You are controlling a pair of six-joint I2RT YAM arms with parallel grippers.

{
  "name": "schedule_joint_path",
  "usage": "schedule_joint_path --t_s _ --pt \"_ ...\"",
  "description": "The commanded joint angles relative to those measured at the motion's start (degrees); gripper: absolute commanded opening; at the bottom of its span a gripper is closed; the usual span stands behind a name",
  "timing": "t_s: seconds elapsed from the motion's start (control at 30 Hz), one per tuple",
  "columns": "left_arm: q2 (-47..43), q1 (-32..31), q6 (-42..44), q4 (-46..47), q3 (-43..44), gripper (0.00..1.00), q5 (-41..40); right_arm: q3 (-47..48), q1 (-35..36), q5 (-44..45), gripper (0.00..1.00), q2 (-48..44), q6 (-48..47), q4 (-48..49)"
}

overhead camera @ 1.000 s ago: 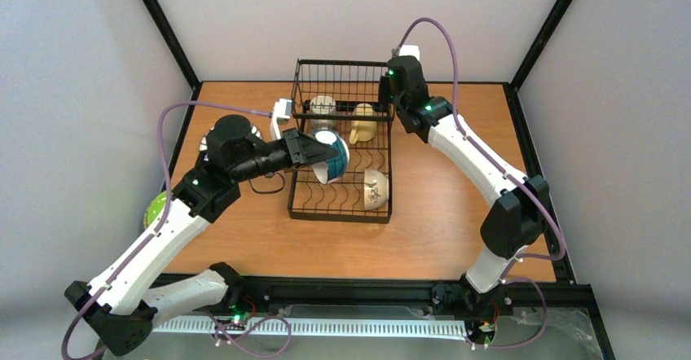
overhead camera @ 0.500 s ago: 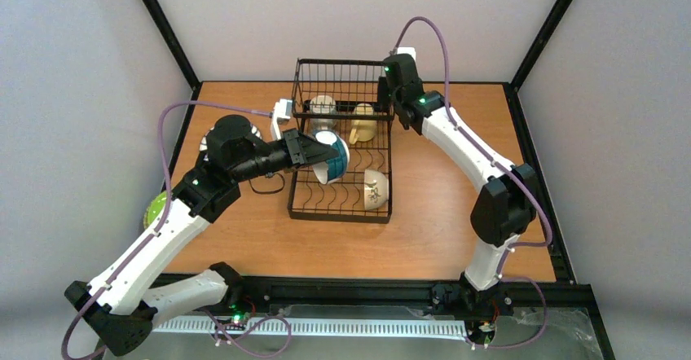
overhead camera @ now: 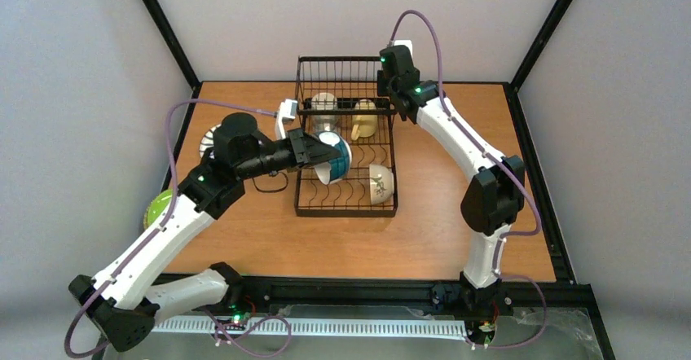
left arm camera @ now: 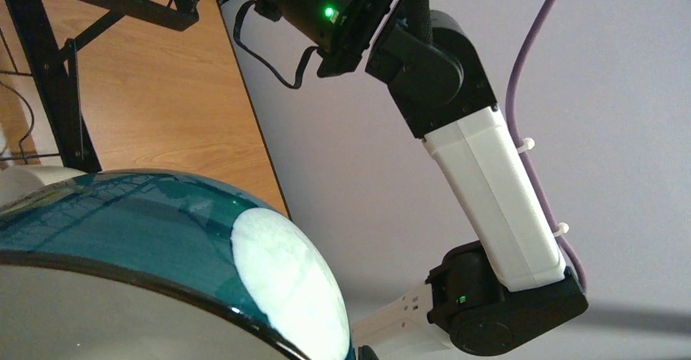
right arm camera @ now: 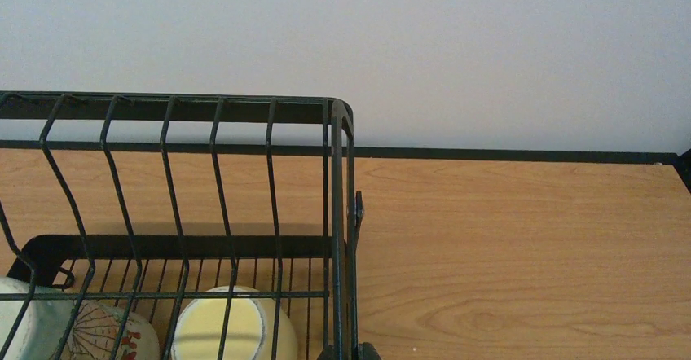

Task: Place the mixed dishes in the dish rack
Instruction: Move the dish rack to the center of the board.

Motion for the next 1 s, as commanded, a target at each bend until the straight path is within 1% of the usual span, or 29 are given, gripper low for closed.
schedule_joint_path --t_s 0.0,0.17,0.2,0.23,0.27,0.33,0.37,0.43,0.5,0.67,0.97 --pt "0.5 0.4 1.8 2.0 3.2 0.0 1.7 3.0 -2.9 -0.2 0.02 4.1 3.1 -0.7" --pt "1.7 0.3 2.3 1.6 3.9 0.0 2.2 6.0 -3.2 -0.7 0.02 6.0 3.1 -1.4" --pt "1.8 0.3 2.3 1.6 4.0 0.0 2.2 6.0 -3.2 -0.9 0.03 6.0 3.1 -1.4" --pt "1.9 0.4 2.4 1.7 4.1 0.0 2.2 5.9 -3.2 -1.2 0.07 5.8 3.1 -1.3" --pt "2.0 0.3 2.4 1.6 4.2 0.0 2.3 5.9 -3.1 -1.6 0.14 5.6 3.1 -1.3" --pt "2.0 0.4 2.5 1.4 4.2 0.0 2.4 5.8 -3.2 -2.2 0.36 5.1 3.1 -1.2" --pt "2.0 0.3 2.6 1.4 4.2 0.0 2.4 5.7 -3.1 -2.5 0.45 4.4 3.1 -1.1" --pt "1.9 0.3 2.7 1.3 4.0 0.0 2.5 5.7 -3.1 -2.7 0.54 3.4 2.9 -0.9" --pt "1.7 0.3 2.6 1.3 3.6 0.0 2.6 5.7 -3.1 -3.0 0.6 2.3 2.6 -0.8" --pt "0.2 0.4 2.1 3.3 0.8 0.0 2.9 5.9 -3.0 -4.4 0.64 -0.1 2.1 -0.7" --pt "-1.7 0.3 0.1 14.2 -8.7 0.0 7.7 4.6 -1.6 -6.9 0.67 -5.1 1.2 1.7"
